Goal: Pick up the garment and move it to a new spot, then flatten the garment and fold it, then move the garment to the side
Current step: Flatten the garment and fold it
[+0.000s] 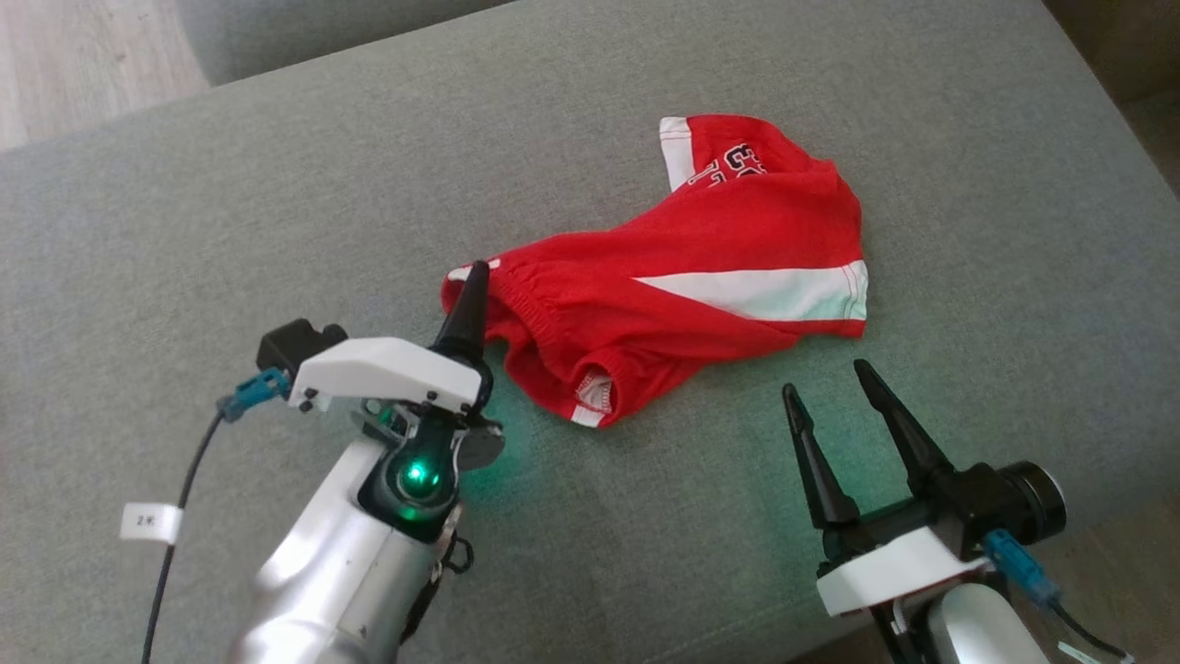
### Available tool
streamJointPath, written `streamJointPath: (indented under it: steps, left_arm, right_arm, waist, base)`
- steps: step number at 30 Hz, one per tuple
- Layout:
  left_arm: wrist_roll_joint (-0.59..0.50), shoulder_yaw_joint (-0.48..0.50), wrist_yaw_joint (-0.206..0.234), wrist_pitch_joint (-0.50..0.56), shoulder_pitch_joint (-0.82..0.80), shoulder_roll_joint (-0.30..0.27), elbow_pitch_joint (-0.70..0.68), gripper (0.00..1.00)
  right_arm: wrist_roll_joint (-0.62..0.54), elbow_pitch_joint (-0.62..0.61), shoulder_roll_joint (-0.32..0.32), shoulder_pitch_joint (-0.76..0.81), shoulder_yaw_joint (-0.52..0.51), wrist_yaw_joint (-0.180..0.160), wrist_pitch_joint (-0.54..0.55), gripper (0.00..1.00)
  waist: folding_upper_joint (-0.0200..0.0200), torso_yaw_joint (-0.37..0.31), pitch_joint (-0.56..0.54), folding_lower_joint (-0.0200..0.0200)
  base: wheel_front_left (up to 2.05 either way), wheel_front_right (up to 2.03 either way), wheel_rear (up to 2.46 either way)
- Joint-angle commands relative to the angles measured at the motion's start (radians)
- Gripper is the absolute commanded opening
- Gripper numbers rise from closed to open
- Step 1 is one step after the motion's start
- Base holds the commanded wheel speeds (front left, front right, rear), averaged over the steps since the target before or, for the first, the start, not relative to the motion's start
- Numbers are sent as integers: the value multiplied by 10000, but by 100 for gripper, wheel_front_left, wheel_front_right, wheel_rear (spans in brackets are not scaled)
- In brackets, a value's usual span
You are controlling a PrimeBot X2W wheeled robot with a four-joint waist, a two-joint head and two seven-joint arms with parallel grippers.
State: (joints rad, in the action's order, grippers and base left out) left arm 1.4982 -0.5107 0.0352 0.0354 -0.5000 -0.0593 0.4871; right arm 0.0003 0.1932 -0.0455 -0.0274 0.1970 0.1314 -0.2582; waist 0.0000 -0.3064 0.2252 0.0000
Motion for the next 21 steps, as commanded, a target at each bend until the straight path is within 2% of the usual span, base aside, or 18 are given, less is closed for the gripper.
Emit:
streamJointPath:
  steps: [1, 8, 9, 11, 12, 13, 17, 21]
  left_arm:
    - [54, 353, 1, 20, -495, -175, -250, 100]
    - [-1, 470, -48, -75, -736, -234, 10, 98]
    - [-9, 466, -54, -72, -761, -232, 52, 83]
    - [-30, 460, -62, -65, -825, -229, 128, 31]
    - [-39, 453, -69, -56, -859, -226, 166, 10]
    - [-43, 452, -78, -49, -894, -223, 206, 0]
    - [-183, 436, -103, -117, -1050, -288, 510, 0]
    - [-534, 205, -513, -79, -1261, -495, 672, 0]
  right_arm:
    - [85, -262, -47, -165, 251, -7, -36, 100]
    - [107, -221, -47, -253, 281, -7, -36, 100]
    - [109, -223, -47, -261, 285, -7, -36, 100]
    - [119, -228, -47, -288, 291, -7, -36, 100]
    - [122, -227, -47, -300, 289, -7, -36, 100]
    - [125, -231, -47, -309, 287, -7, -36, 100]
    - [139, -231, -47, -338, 291, -7, -36, 100]
    - [148, -220, -47, -336, 186, -7, -36, 100]
  waist:
    - [0, -23, 23, 0]
    - [0, -187, 106, 0]
    - [0, -203, 121, 0]
    - [0, -234, 174, 0]
    - [0, -245, 200, 0]
    - [0, -253, 229, 0]
    - [0, -276, 311, 0]
    - [0, -194, 264, 0]
  base:
    - [0, 0, 0]
    - [0, 0, 0]
    - [0, 0, 0]
    - [0, 0, 0]
    - [0, 0, 0]
    - [0, 0, 0]
    - [0, 0, 0]
    - [0, 0, 0]
